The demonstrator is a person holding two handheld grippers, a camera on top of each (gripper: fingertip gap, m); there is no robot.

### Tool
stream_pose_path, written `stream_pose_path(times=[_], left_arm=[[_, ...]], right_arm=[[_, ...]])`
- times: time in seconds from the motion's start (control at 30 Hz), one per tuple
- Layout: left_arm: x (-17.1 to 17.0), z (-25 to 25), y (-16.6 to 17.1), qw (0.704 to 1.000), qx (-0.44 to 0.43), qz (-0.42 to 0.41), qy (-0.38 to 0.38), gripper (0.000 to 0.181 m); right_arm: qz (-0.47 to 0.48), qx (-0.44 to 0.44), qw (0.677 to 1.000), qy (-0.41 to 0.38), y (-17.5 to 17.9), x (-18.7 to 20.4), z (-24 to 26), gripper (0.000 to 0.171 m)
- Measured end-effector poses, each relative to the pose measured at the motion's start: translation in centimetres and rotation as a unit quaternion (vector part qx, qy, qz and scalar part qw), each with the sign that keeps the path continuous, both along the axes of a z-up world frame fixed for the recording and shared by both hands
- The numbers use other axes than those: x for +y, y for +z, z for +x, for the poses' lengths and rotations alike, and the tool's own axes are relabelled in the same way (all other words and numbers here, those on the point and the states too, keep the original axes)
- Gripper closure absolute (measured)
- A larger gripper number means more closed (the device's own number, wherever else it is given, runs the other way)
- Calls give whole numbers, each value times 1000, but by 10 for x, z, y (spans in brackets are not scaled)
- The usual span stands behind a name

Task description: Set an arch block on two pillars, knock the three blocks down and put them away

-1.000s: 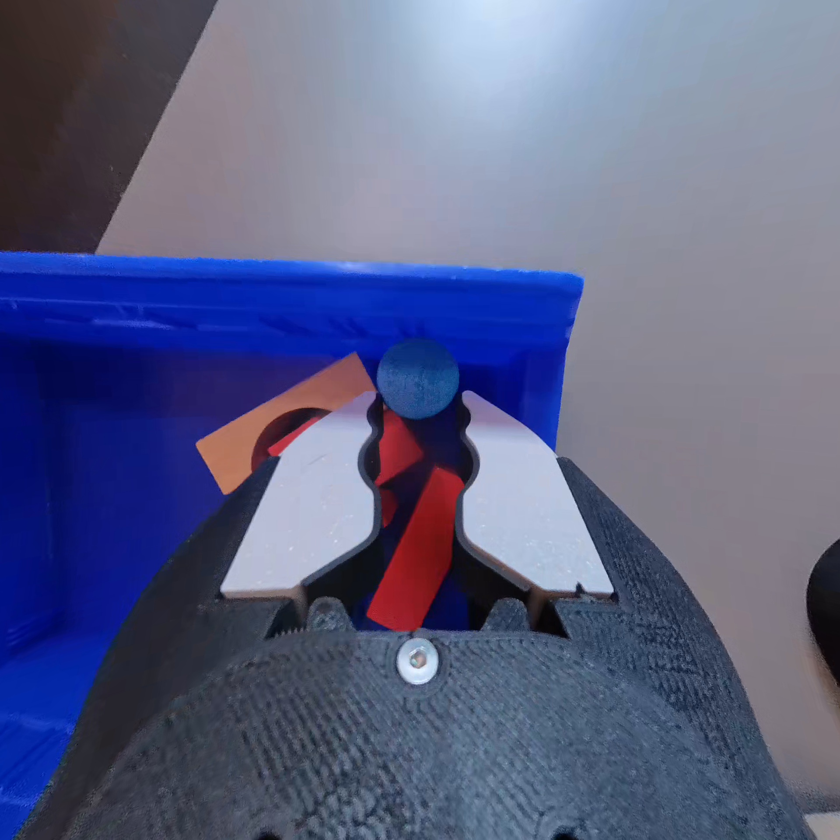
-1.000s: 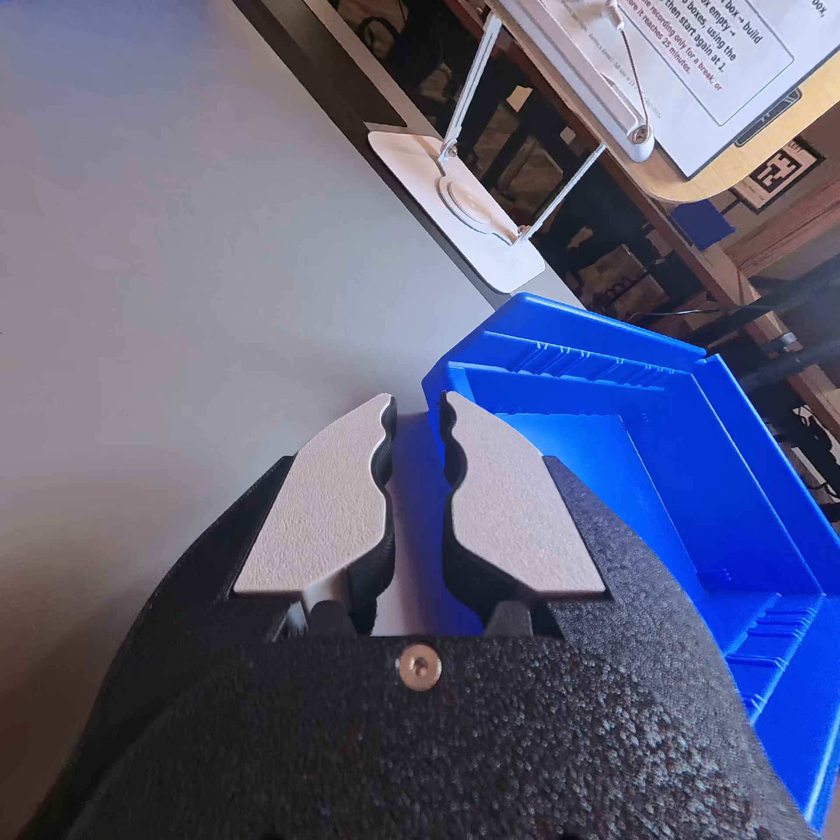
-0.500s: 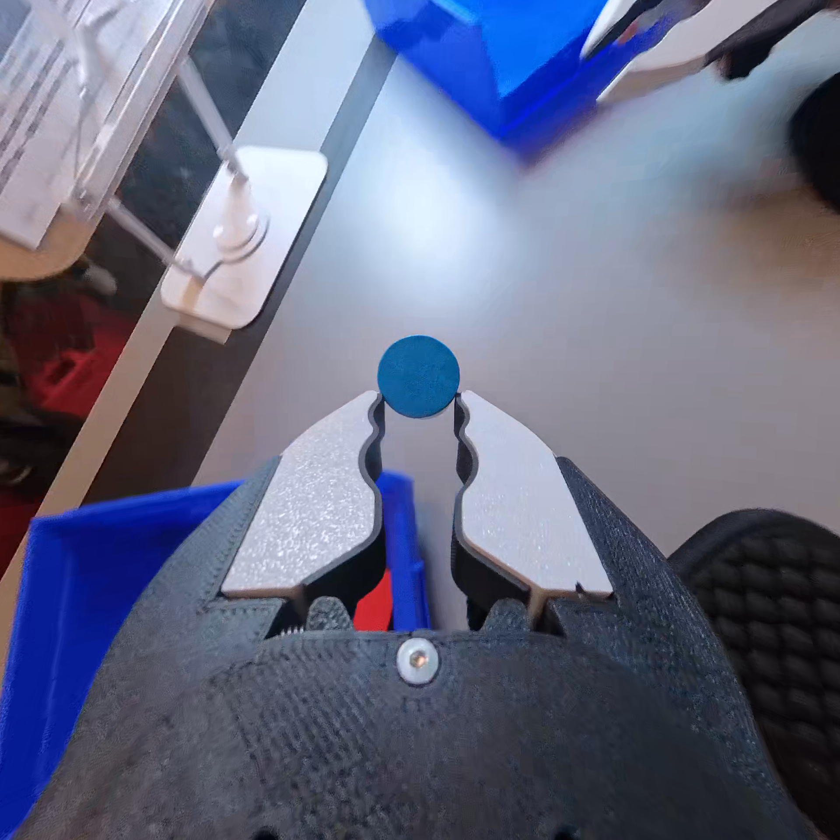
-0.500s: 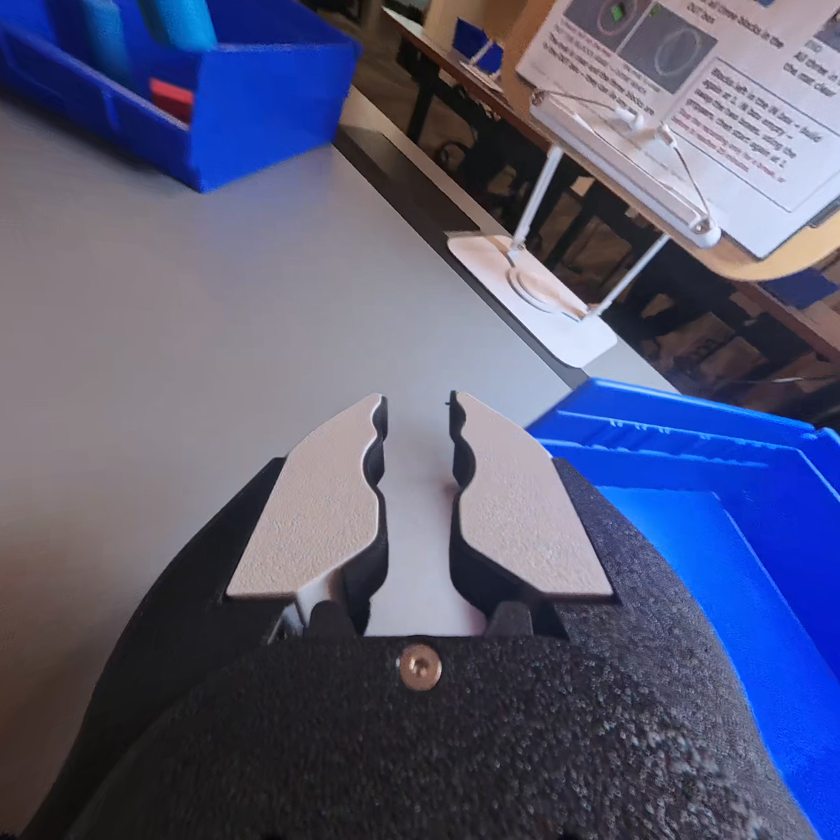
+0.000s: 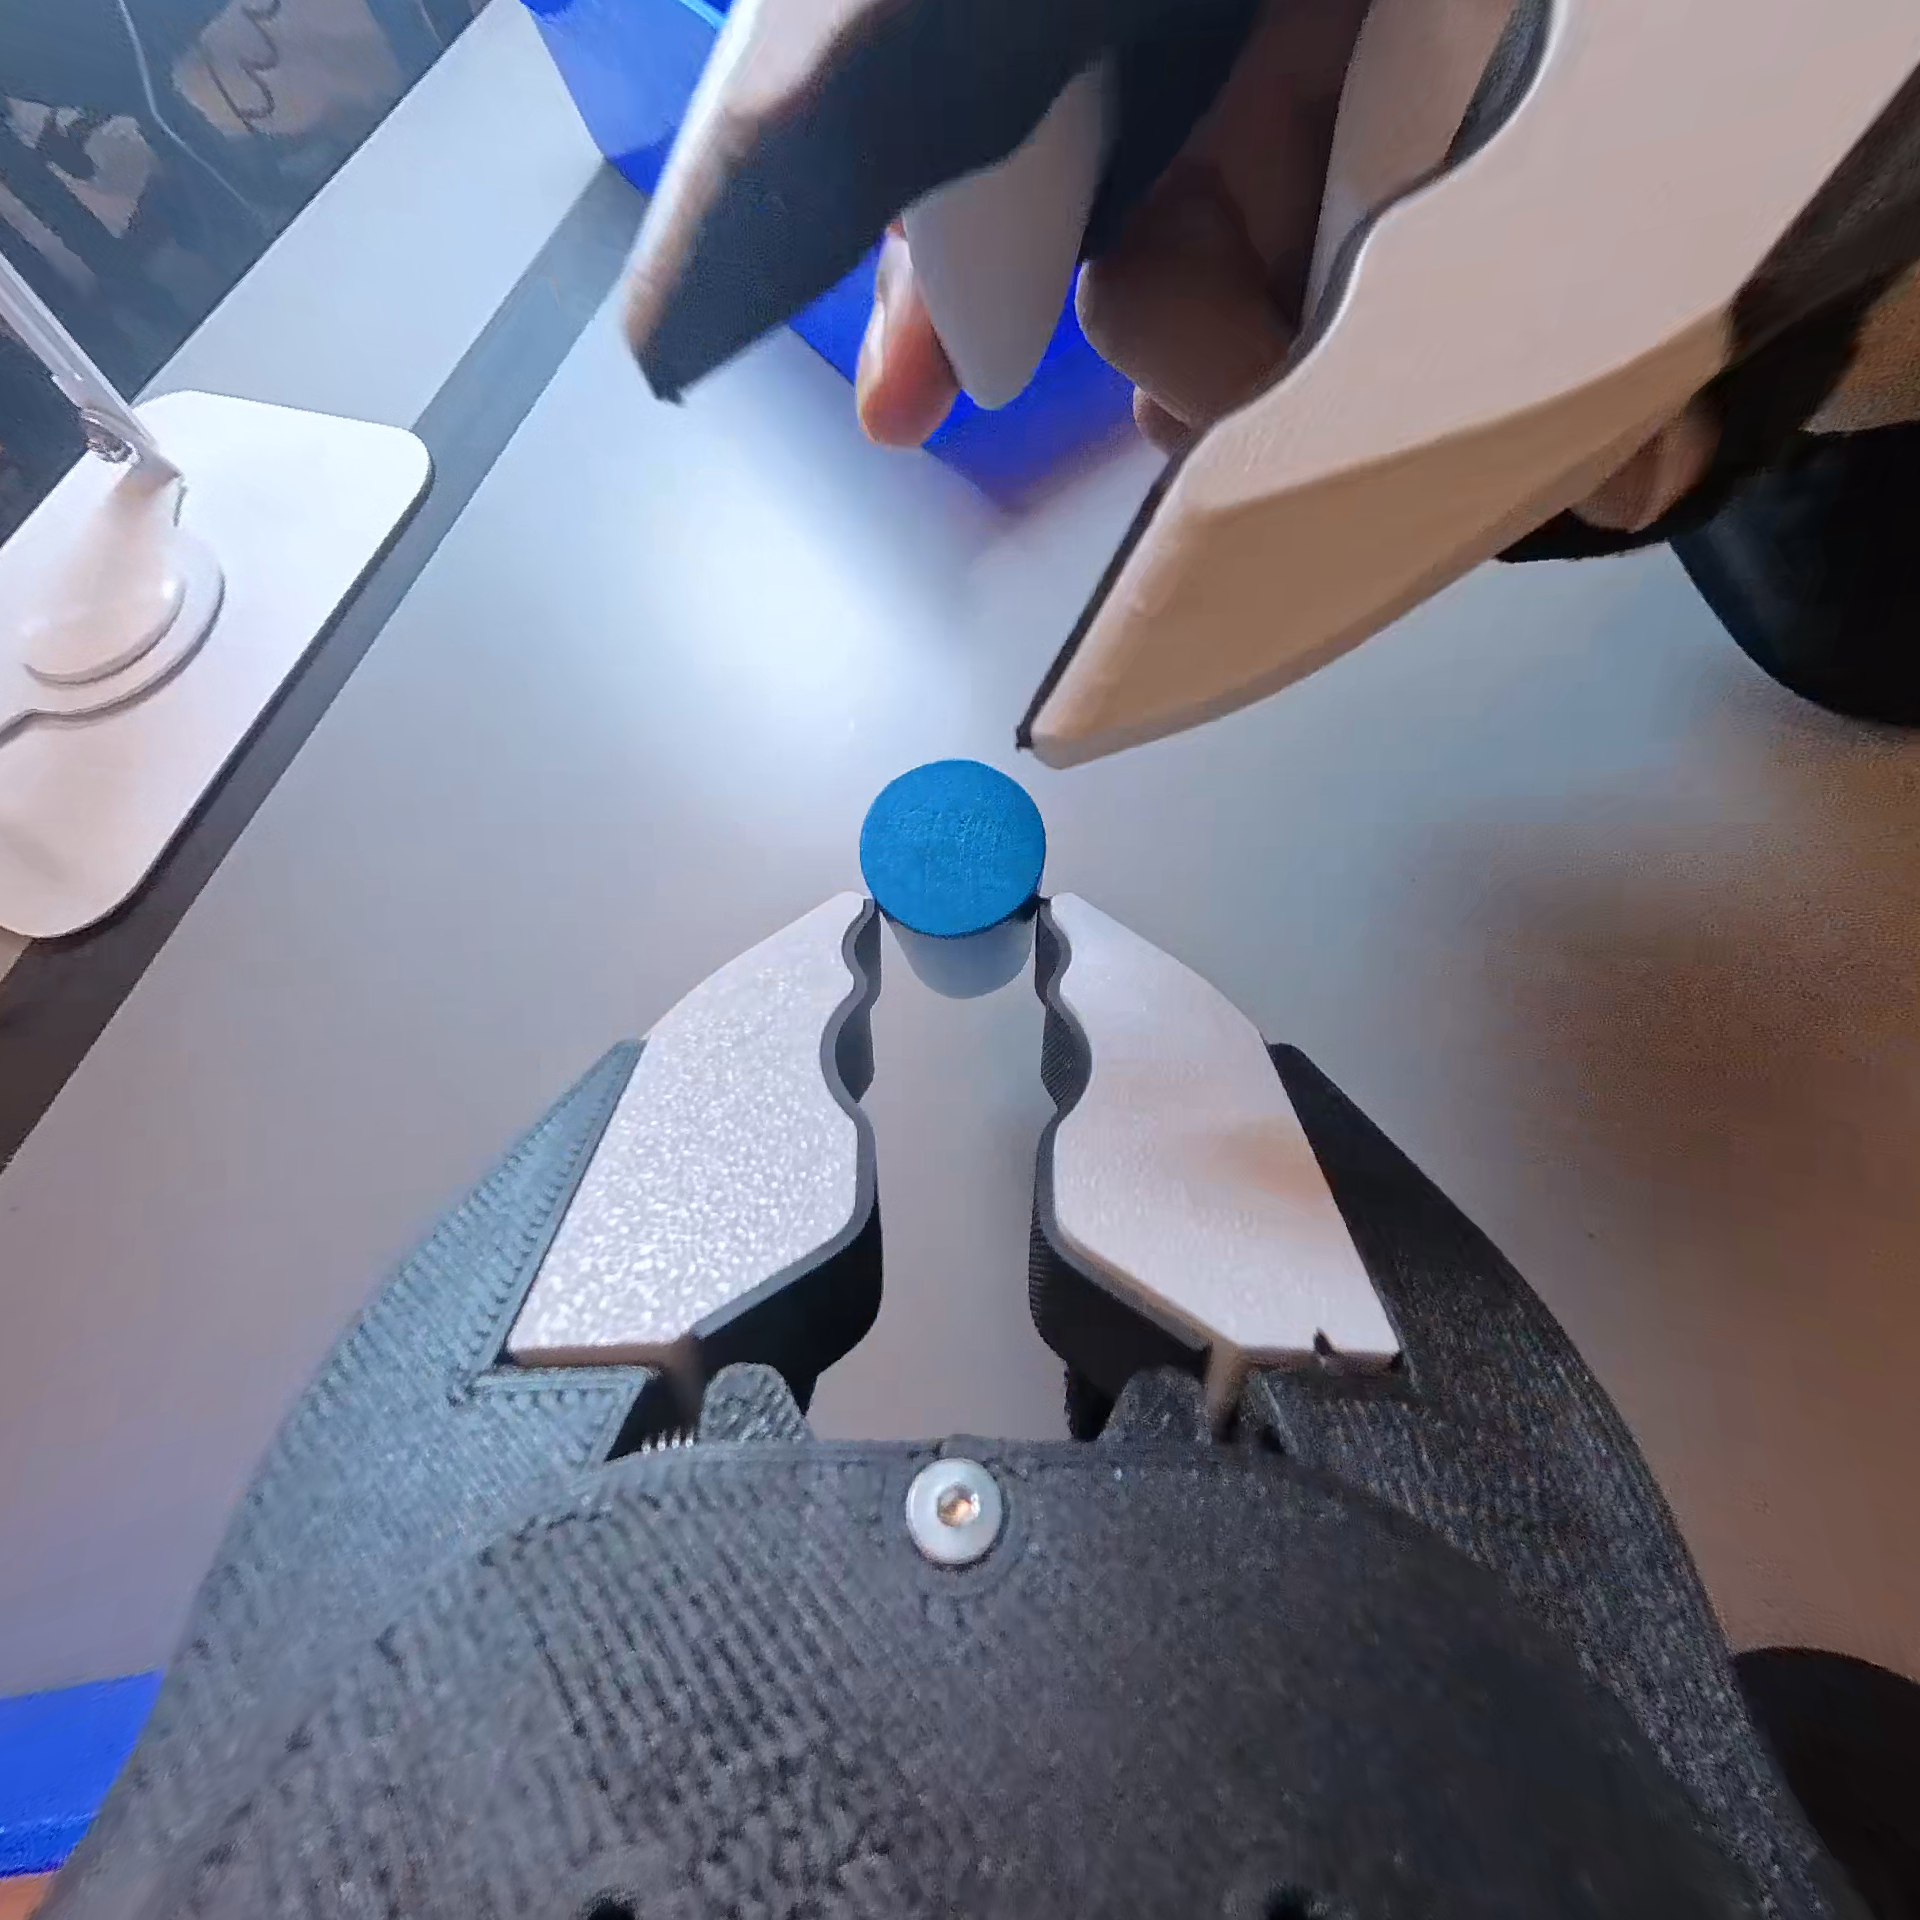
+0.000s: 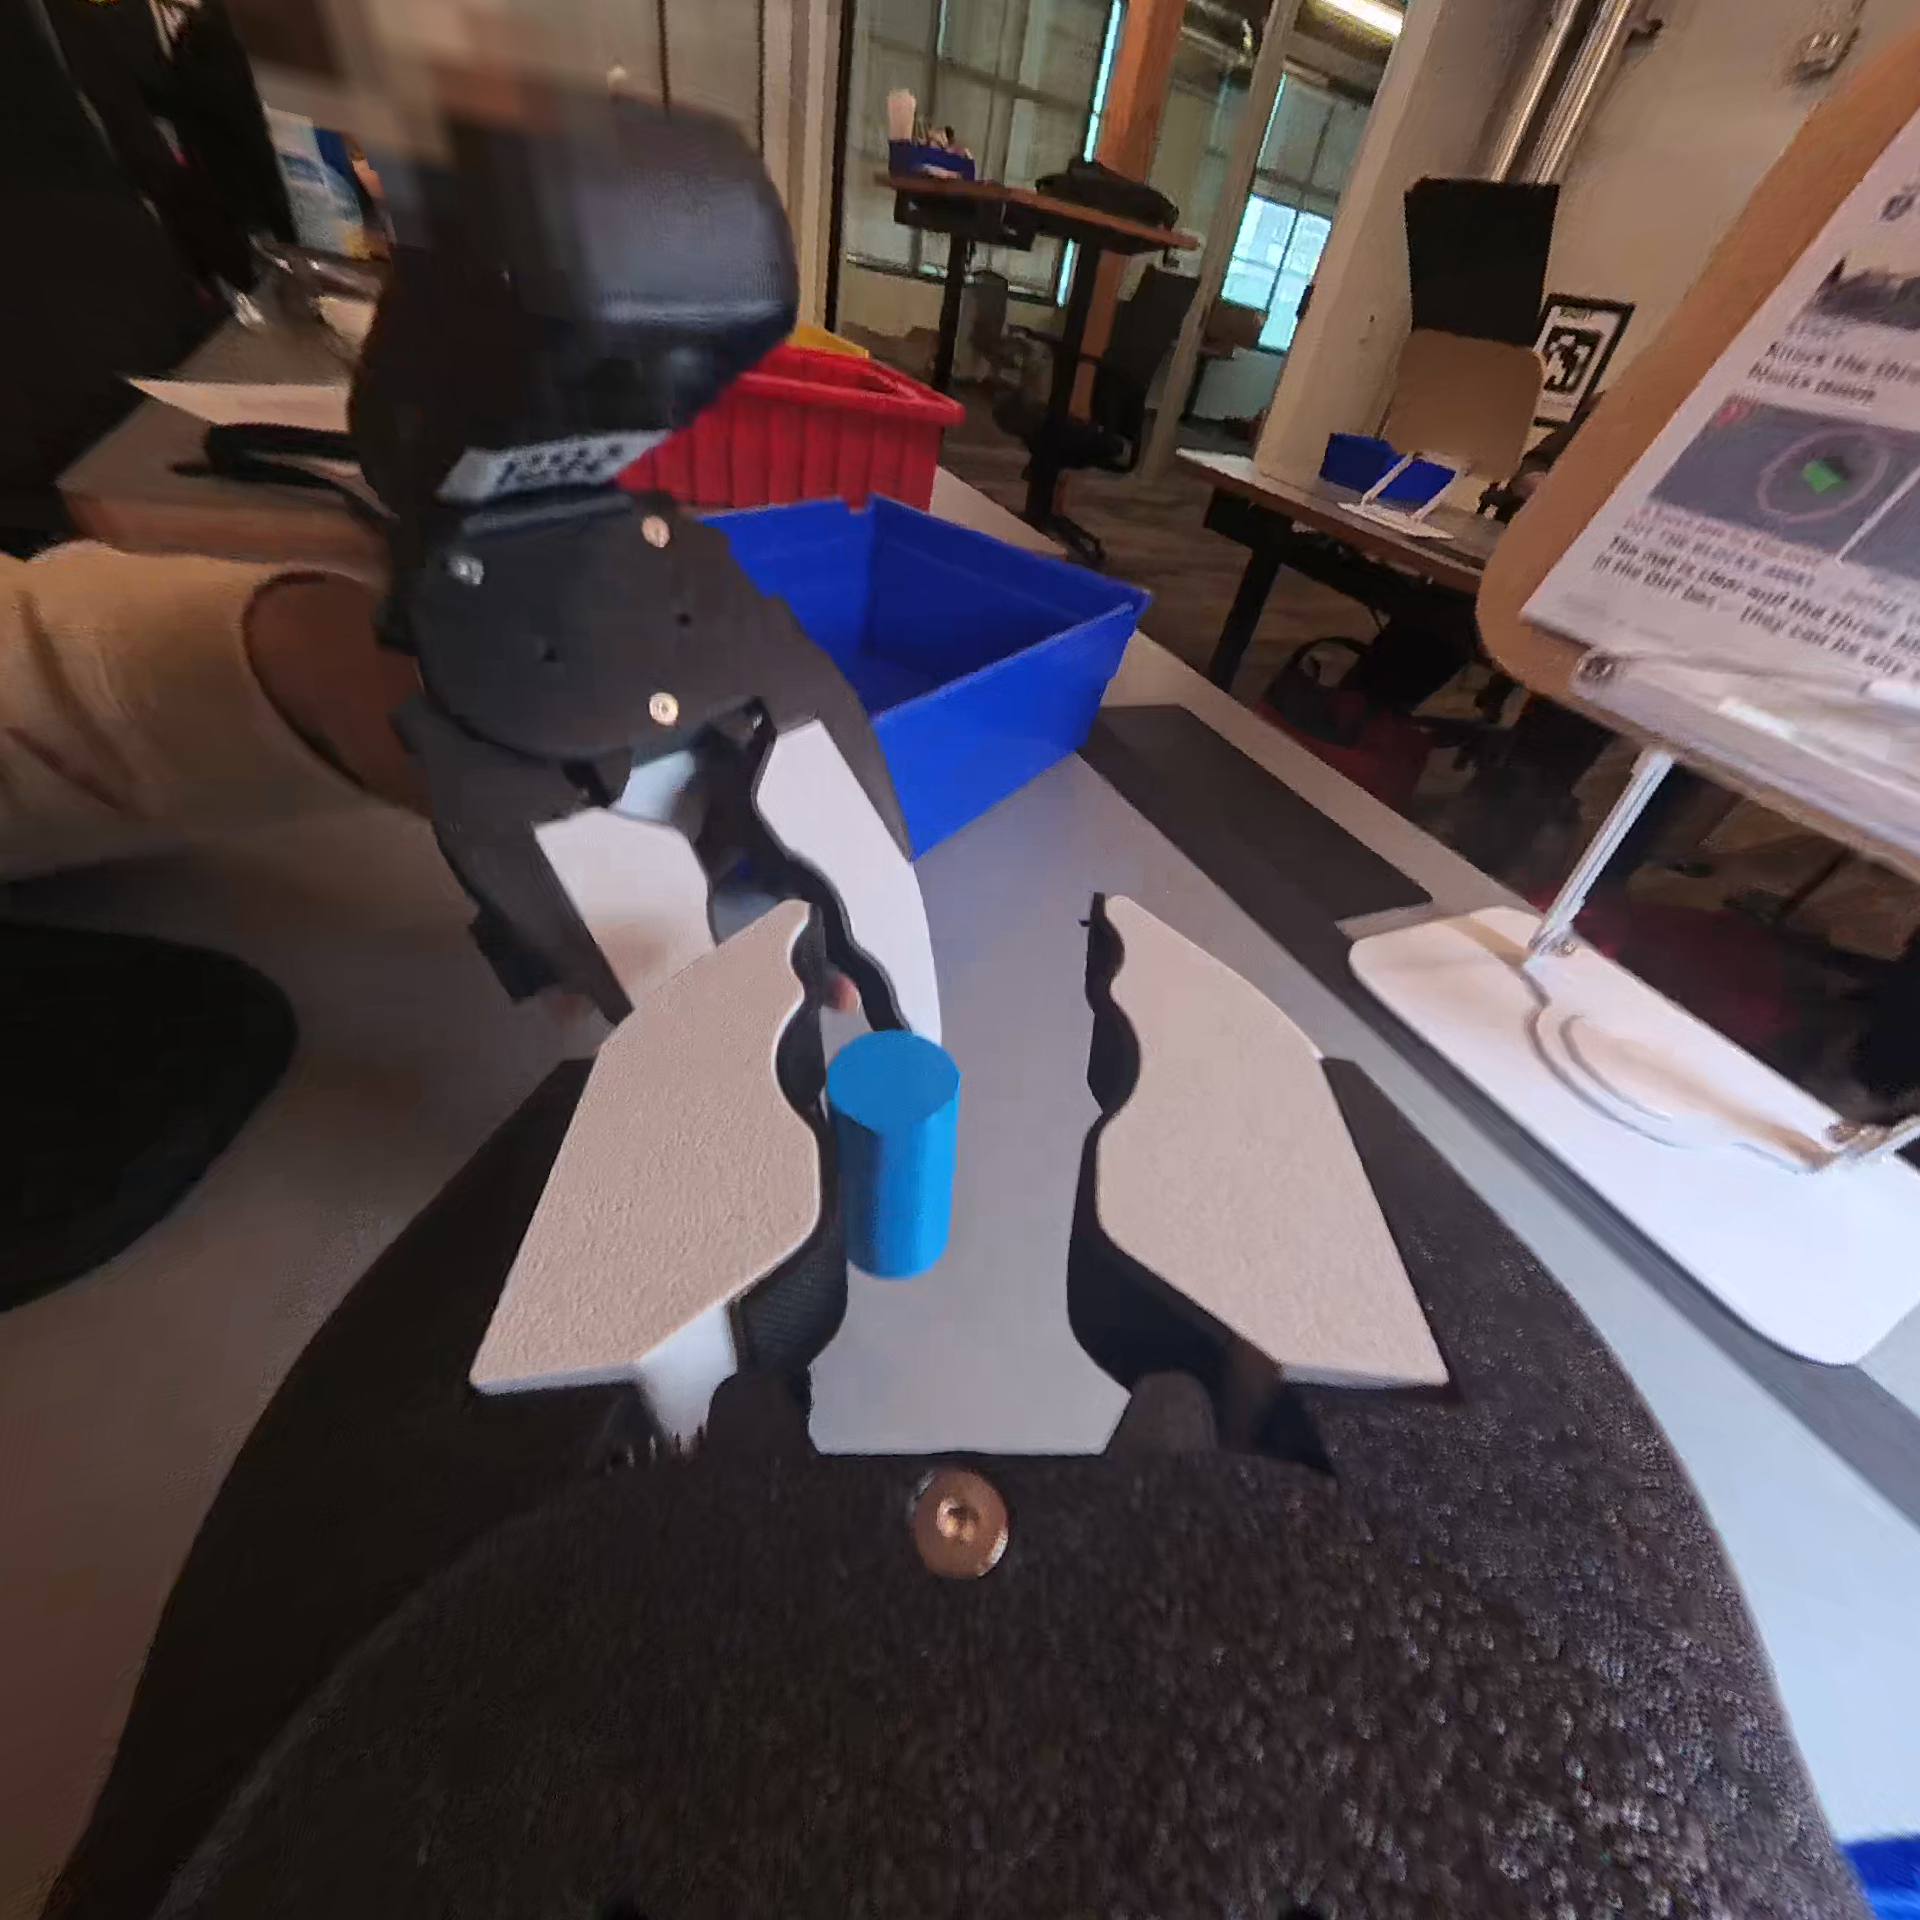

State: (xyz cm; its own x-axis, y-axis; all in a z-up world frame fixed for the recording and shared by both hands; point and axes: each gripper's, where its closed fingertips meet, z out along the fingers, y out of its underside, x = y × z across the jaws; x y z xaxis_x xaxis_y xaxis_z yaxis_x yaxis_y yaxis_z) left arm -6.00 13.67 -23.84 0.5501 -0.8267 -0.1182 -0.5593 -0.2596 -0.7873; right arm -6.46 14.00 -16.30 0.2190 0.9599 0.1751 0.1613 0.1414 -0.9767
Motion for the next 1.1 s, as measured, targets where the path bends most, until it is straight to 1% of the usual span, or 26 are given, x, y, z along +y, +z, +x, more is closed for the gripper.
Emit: stream_pose_path(times=[0.07,0.13,0.2,0.27,0.43,0.53,0.67,0.77,0.8,0.9,1.0,1.1], left_arm=[[-4,2,-5,1000,6,-15,-12,152],[-6,7,-9,1000,11,-18,-21,152],[-7,10,-13,999,22,-14,-24,152],[-11,14,-17,999,32,-15,-33,153],[-20,23,-27,996,41,-10,-73,153],[-23,28,-36,995,24,-23,-89,153],[-24,35,-36,994,-13,-26,-101,153],[-23,37,-37,994,-27,-20,-105,153],[-24,38,-37,993,-29,-21,-108,150],[-28,37,-38,992,-40,-35,-118,133],[-26,32,-36,993,-47,-21,-106,116],[-29,23,-31,994,-60,-3,-93,111]], right_arm=[[-34,-26,999,16,-26,-6,8,120],[-59,-83,994,50,-54,-19,12,112],[-42,-126,989,60,-69,-23,13,112],[-36,-144,987,67,-75,-25,10,111],[-60,-183,976,105,-93,-36,12,112],[-62,-204,970,113,-100,-38,16,114],[-79,-211,967,122,-101,-37,22,115],[-85,-211,966,125,-102,-37,23,113],[-86,-211,966,126,-103,-38,23,109],[-97,-209,964,132,-103,-41,21,96],[-101,-205,963,140,-102,-45,19,97],[-96,-203,965,139,-102,-46,18,101]])
